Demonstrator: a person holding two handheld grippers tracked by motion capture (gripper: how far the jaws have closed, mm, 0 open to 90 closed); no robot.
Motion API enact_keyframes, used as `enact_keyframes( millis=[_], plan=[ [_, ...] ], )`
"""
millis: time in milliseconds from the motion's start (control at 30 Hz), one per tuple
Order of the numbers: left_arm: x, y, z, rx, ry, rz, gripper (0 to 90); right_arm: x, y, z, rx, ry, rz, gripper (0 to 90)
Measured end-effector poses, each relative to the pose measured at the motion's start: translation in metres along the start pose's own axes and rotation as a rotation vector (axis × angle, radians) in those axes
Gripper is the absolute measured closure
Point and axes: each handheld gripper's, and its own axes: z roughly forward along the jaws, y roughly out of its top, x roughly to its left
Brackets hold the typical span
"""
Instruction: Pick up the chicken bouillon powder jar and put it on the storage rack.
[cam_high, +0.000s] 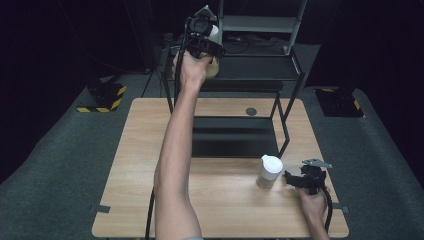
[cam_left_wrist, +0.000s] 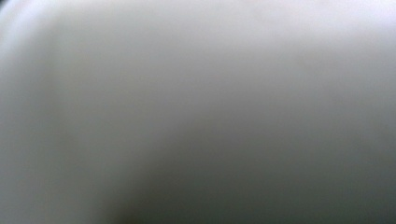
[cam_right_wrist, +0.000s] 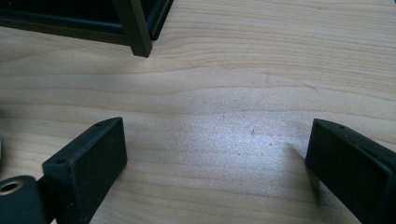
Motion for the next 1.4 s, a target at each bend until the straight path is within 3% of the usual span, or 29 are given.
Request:
enact_keyframes(
  millis=[100,333,633,900,1400],
  plan=[
    [0.004,-0.005,-0.004,-0.024,-0.020,-0.022,12.5,0.000,0.000,0.000,0.001,0.000,0.000,4.4],
    [0.005,-0.019,-0.016,-0.033,-0.015,-0.018,4.5,0.000,0.000,0.000,0.001,0.000,0.002,4.4],
    [0.011,-0.039,-0.032,-0.049,-0.051,0.005,3.2,0.000,0.000,0.000,0.002,0.000,0.004,4.4],
    [0.009,-0.062,-0.045,-0.060,-0.049,0.032,3.2,0.000,0.000,0.000,0.001,0.000,0.005,4.4],
    [0.009,-0.099,-0.051,-0.086,-0.052,0.028,3.2,0.000,0.000,0.000,0.002,0.000,0.005,4.4]
  ],
)
